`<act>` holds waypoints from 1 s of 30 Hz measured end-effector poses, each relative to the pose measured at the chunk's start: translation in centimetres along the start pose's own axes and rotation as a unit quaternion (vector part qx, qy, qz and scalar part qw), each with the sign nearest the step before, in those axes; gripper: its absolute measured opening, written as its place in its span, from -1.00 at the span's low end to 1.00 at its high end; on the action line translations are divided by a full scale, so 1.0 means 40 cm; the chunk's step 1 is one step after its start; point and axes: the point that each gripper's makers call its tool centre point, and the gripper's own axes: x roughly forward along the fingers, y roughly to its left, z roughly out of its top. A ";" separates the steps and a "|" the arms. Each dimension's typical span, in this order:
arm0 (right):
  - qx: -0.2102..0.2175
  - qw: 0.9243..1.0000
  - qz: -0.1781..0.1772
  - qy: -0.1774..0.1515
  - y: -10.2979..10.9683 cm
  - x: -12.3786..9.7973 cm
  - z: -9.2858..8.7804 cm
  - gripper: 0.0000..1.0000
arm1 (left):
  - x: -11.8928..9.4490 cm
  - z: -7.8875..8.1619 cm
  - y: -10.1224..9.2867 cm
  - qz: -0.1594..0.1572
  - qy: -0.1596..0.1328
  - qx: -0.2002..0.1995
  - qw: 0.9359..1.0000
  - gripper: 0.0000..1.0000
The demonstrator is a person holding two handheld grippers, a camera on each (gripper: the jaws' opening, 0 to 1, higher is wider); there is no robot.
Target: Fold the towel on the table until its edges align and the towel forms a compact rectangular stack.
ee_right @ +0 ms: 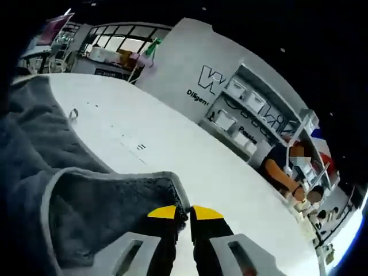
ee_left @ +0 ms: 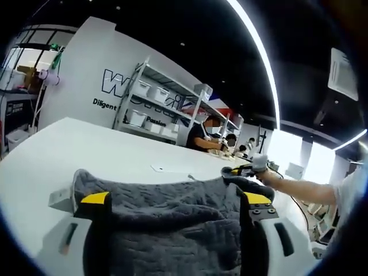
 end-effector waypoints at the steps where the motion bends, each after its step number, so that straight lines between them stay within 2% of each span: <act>1: -0.009 1.000 -0.001 0.005 0.001 0.004 -0.003 -0.83 | 0.000 -0.001 0.000 0.000 0.001 0.000 1.000 0.94; 4: -0.025 1.000 -0.001 0.016 0.006 0.021 -0.010 -0.83 | 0.000 -0.002 0.004 0.003 0.001 -0.001 1.000 0.94; 7: -0.055 0.997 -0.004 0.046 0.003 0.041 -0.032 -0.84 | -0.002 0.000 0.007 0.004 0.000 -0.002 1.000 0.94; 13: -0.067 0.995 -0.005 0.074 0.006 0.065 -0.069 -0.83 | -0.002 0.000 0.010 0.006 -0.001 -0.004 1.000 0.94; 17: -0.038 0.997 -0.011 0.066 0.001 0.053 -0.065 -0.78 | 0.002 -0.003 0.009 0.005 0.002 -0.003 1.000 0.94; 20: -0.005 0.998 -0.032 0.045 -0.030 0.026 -0.048 -0.68 | 0.002 -0.002 0.007 0.005 0.002 -0.002 1.000 0.94; 25: 0.058 0.998 -0.039 0.008 -0.078 -0.031 -0.017 -0.58 | 0.002 0.000 0.003 0.004 0.000 -0.002 1.000 0.94; 28: 0.092 0.995 -0.022 -0.017 -0.085 -0.077 0.005 -0.48 | 0.001 0.002 0.001 0.002 -0.001 -0.003 1.000 0.94; 30: 0.100 0.995 -0.002 -0.028 -0.075 -0.109 0.020 -0.40 | 0.002 0.003 -0.002 0.000 -0.002 -0.004 1.000 0.94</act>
